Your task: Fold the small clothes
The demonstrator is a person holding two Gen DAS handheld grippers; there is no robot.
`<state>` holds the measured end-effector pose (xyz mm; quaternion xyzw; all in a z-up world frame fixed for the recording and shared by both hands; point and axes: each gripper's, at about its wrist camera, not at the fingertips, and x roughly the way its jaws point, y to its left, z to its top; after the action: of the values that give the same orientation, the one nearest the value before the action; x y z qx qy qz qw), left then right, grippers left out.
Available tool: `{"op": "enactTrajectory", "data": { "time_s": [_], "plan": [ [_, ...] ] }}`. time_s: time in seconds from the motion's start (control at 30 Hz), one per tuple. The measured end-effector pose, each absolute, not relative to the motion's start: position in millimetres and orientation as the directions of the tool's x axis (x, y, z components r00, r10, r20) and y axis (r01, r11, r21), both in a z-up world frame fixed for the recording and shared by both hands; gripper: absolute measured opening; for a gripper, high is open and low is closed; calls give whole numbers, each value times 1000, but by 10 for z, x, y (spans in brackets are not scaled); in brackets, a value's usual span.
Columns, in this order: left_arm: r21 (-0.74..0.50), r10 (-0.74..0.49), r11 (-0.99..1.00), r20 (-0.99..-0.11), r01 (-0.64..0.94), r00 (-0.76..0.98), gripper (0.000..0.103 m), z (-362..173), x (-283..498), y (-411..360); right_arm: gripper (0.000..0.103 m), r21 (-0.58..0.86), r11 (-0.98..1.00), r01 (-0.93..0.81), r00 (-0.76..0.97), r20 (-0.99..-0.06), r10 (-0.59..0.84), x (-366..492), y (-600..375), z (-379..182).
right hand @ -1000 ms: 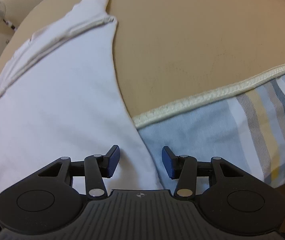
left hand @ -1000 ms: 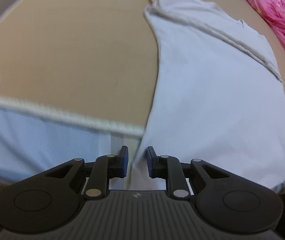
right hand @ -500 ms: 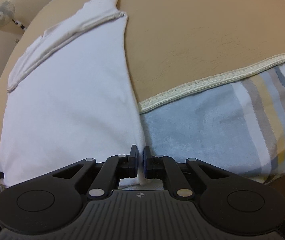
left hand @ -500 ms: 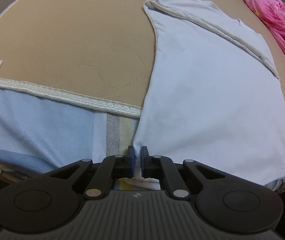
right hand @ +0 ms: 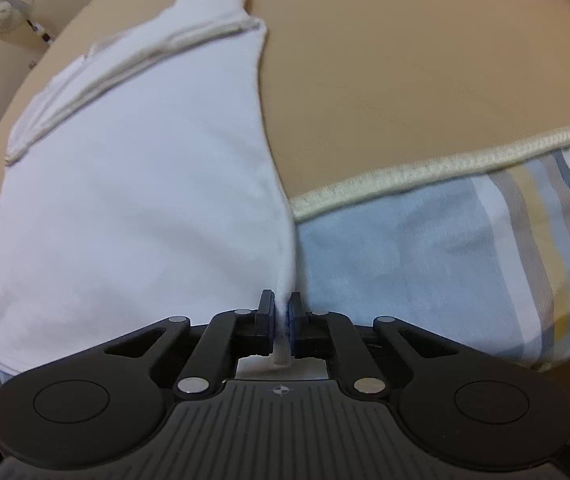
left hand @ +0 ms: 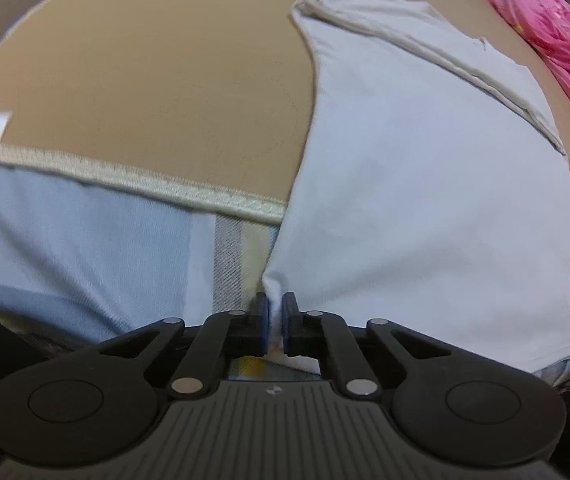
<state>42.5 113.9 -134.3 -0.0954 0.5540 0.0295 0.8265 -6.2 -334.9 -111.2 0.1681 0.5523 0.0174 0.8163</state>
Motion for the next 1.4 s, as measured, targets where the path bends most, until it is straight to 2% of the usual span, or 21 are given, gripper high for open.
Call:
{"op": "enactTrajectory", "data": {
  "time_s": [0.13, 0.33, 0.57, 0.7, 0.8, 0.9, 1.0, 1.1, 1.17, 1.23, 1.33, 1.4],
  "plan": [
    [-143, -73, 983, -878, -114, 474, 6, -1090, 281, 1077, 5, 397, 901, 176, 502, -823, 265, -150, -3463, -849],
    [-255, -176, 966, -743, -31, 646, 5, -362, -36, 1164, 5, 602, 786, 141, 744, -588, 317, -501, -3741, -130],
    [-393, -295, 918, -587, 53, 754, 5, 419, -648, 1517, 4, 696, 718, -8, 900, -308, 308, -1331, -3860, 535],
    [-481, -355, 873, -511, 82, 783, 5, 664, -983, 1713, 4, 711, 701, -48, 933, -219, 286, -1730, -3978, 774],
    [-493, -351, 868, -531, 55, 771, 5, 645, -837, 1781, 4, 711, 703, -23, 927, -248, 282, -1675, -4037, 749],
    [-476, -323, 879, -574, 14, 753, 5, 492, -348, 1755, 4, 712, 703, 8, 913, -292, 286, -1306, -4026, 575],
    [-423, -273, 905, -647, -38, 712, 5, 179, 399, 1737, 4, 669, 736, 98, 864, -425, 271, -676, -3980, 346],
    [-346, -219, 936, -711, -61, 668, 6, -123, 1181, 1650, 4, 544, 822, 166, 787, -575, 222, 132, -3873, 77],
    [-267, -177, 963, -743, -43, 645, 9, -277, 1656, 1553, 4, 495, 858, 140, 745, -623, 238, 682, -3773, -106],
    [-176, -75, 981, -746, -87, 662, 9, -326, 1926, 1569, 5, 414, 898, 149, 712, -675, 193, 1091, -3708, -242],
    [-243, -99, 963, -715, -114, 692, 20, -489, 1989, 1808, 6, 264, 949, 174, 713, -698, 64, 1342, -3706, -422],
    [-277, -129, 946, -801, -171, 584, 23, -720, 2027, 1953, 7, 292, 933, 209, 676, -733, 78, 1331, -3813, -625]
  ]
}}
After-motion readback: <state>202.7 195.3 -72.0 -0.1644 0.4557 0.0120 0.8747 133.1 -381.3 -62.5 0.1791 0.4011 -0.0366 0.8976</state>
